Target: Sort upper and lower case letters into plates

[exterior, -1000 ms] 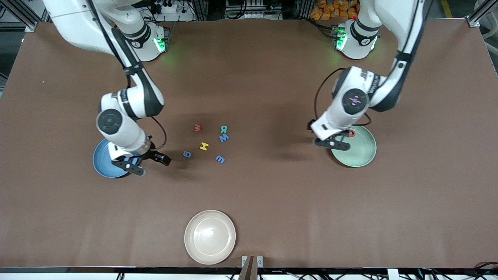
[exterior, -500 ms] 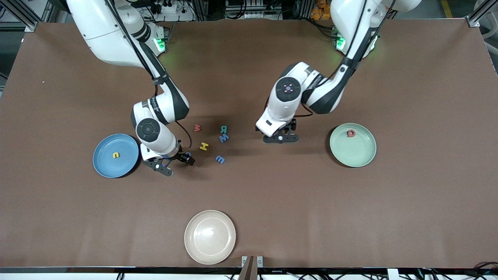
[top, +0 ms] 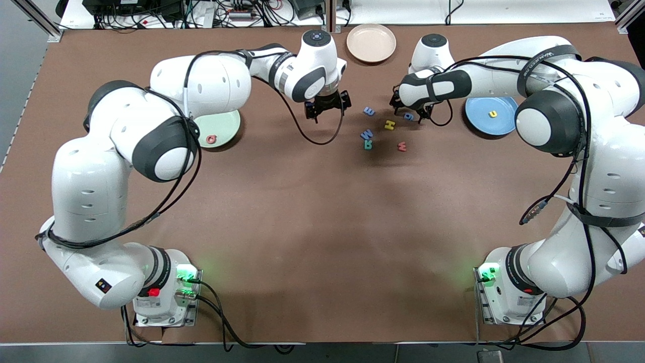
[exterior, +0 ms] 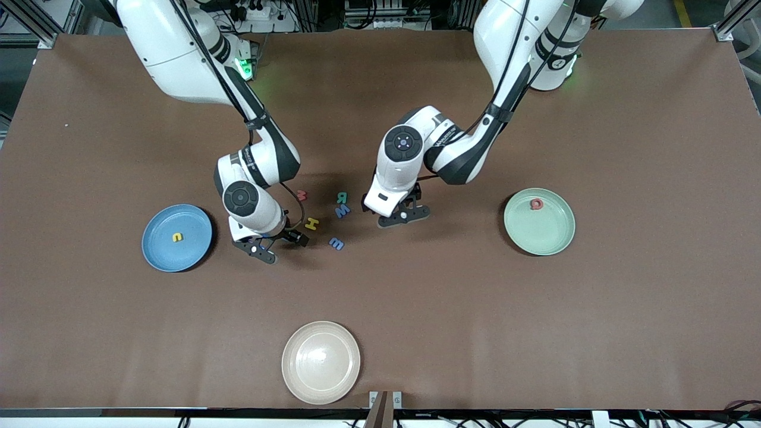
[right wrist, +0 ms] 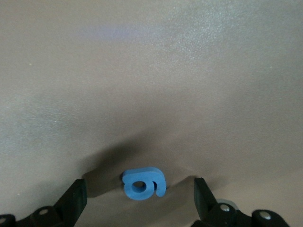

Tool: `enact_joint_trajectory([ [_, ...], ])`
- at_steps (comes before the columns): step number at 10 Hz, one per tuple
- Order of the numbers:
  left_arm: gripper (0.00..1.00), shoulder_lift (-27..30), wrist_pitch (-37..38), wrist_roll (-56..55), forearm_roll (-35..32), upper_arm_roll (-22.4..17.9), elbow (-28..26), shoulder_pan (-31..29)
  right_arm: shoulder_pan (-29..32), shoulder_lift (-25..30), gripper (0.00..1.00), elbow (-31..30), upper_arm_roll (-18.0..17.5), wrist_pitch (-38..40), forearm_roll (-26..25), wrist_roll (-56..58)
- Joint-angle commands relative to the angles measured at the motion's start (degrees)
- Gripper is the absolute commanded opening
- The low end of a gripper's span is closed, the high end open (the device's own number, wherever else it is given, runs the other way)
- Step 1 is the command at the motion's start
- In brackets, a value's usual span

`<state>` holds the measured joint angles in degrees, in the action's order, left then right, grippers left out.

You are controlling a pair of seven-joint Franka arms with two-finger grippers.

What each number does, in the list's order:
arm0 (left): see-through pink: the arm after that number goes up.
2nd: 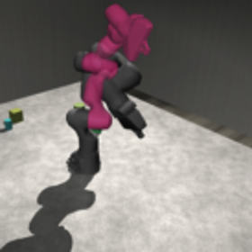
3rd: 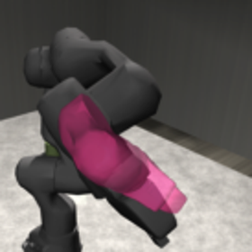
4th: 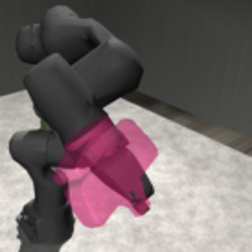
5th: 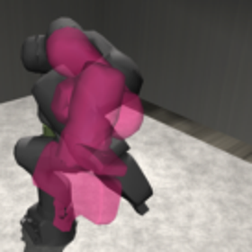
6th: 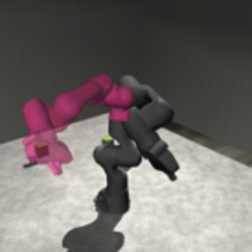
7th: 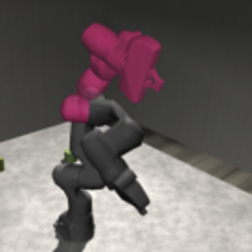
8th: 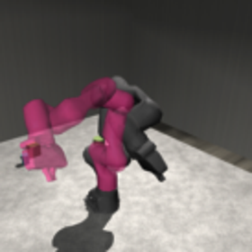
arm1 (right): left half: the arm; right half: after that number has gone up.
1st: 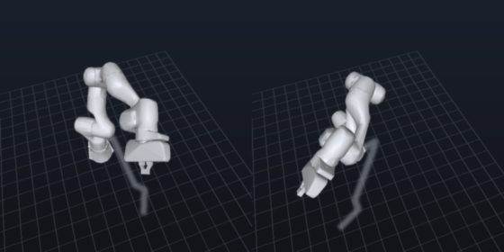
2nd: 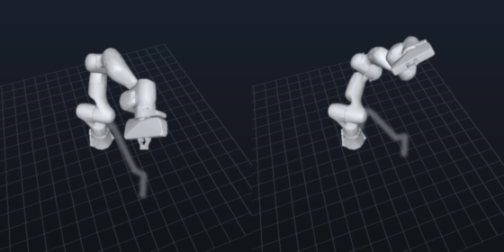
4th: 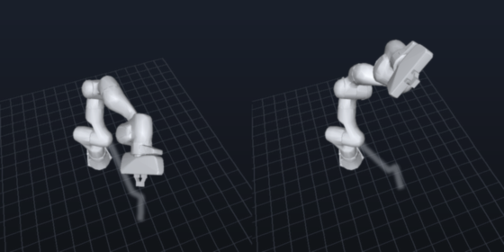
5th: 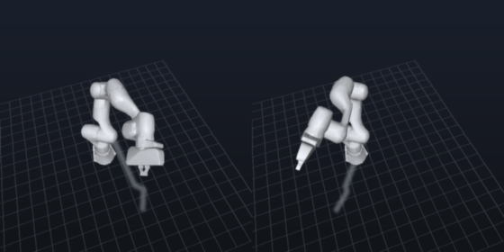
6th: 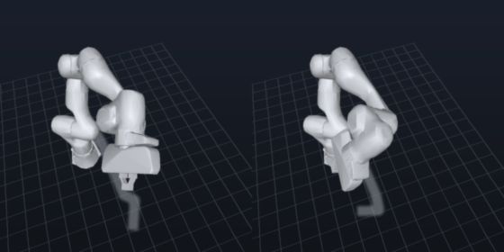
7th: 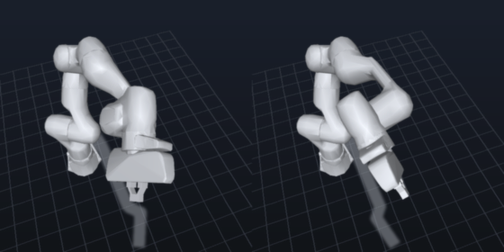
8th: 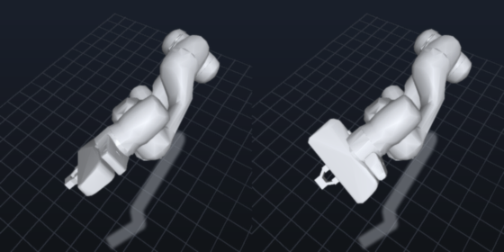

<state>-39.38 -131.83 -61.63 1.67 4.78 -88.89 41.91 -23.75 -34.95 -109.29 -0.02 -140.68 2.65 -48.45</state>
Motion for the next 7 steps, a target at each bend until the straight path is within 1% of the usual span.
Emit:
enact_joint_trajectory([
  [1,1.0,-4.4,0.4,-5.5,0.1,-0.9,6.6,2.6,0.4,1.4,1.0,-1.6,0.1,-0.1,1.3,3.6],
  [4,1.0,-9.6,-0.8,-18.8,0.3,-1.1,12.8,3.6,0.9,2.3,1.0,-2.1,0.0,-0.1,1.4,4.6],
  [6,1.0,-9.9,-1.7,-26.4,0.9,-0.7,13.3,3.6,1.6,2.6,1.0,-2.4,-0.3,-0.1,1.4,4.8],
  [7,1.0,-10.5,-2.3,-27.9,1.7,-0.1,13.8,3.6,1.6,2.6,1.0,-2.4,-0.3,-0.3,1.5,4.8],
])
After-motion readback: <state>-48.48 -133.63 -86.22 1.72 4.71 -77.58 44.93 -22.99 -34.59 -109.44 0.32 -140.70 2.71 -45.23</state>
